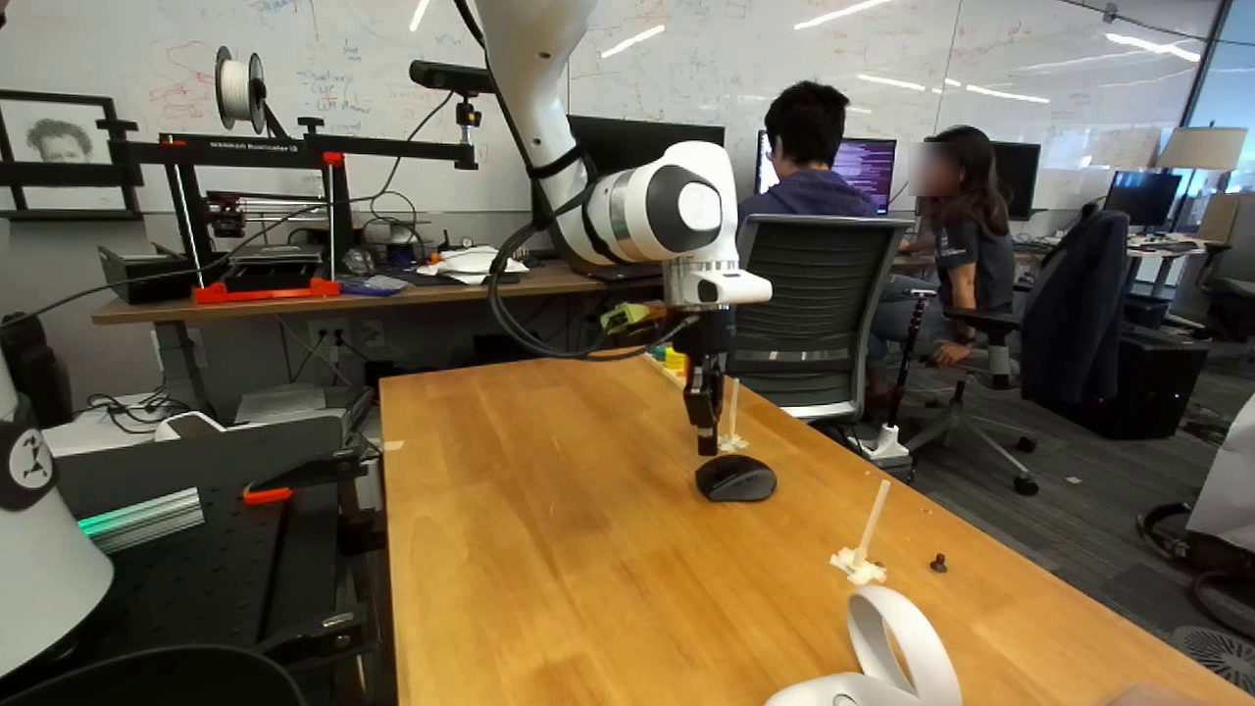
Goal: Press on the mouse
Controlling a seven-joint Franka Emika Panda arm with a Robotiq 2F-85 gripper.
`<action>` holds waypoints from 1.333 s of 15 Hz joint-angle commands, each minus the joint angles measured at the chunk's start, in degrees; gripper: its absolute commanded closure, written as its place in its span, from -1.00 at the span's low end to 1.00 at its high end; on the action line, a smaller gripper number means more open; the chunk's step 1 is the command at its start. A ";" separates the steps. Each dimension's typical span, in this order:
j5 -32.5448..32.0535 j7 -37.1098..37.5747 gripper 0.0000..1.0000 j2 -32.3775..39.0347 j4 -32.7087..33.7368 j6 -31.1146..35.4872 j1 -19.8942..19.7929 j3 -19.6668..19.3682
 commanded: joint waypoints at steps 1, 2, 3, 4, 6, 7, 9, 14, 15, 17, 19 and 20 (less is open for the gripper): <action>6.08 -7.67 0.99 -6.50 0.57 -5.65 -2.58 2.65; 8.24 -10.34 0.99 -8.46 0.67 -7.58 -3.49 3.68; 10.17 -12.67 0.99 -10.27 0.83 -9.51 -4.22 4.41; 13.00 -15.93 0.99 -12.28 1.13 -11.94 -5.36 5.72; 17.98 -21.35 0.99 -15.78 1.71 -17.15 -6.86 7.44; 20.15 -23.59 0.99 -17.42 2.24 -20.03 -7.36 7.91; 23.99 -27.31 0.98 -19.91 3.78 -26.41 -8.02 8.49; 29.38 -31.74 0.95 -24.06 7.43 -38.65 -8.52 8.31; 30.28 -32.27 0.95 -24.63 7.77 -40.16 -8.60 8.27; 31.97 -33.11 0.85 -25.33 8.30 -42.64 -8.69 8.25; 32.97 -33.80 0.35 -25.98 8.61 -44.08 -8.65 8.22; 32.88 -34.22 0.23 -26.45 8.45 -43.97 -8.51 8.20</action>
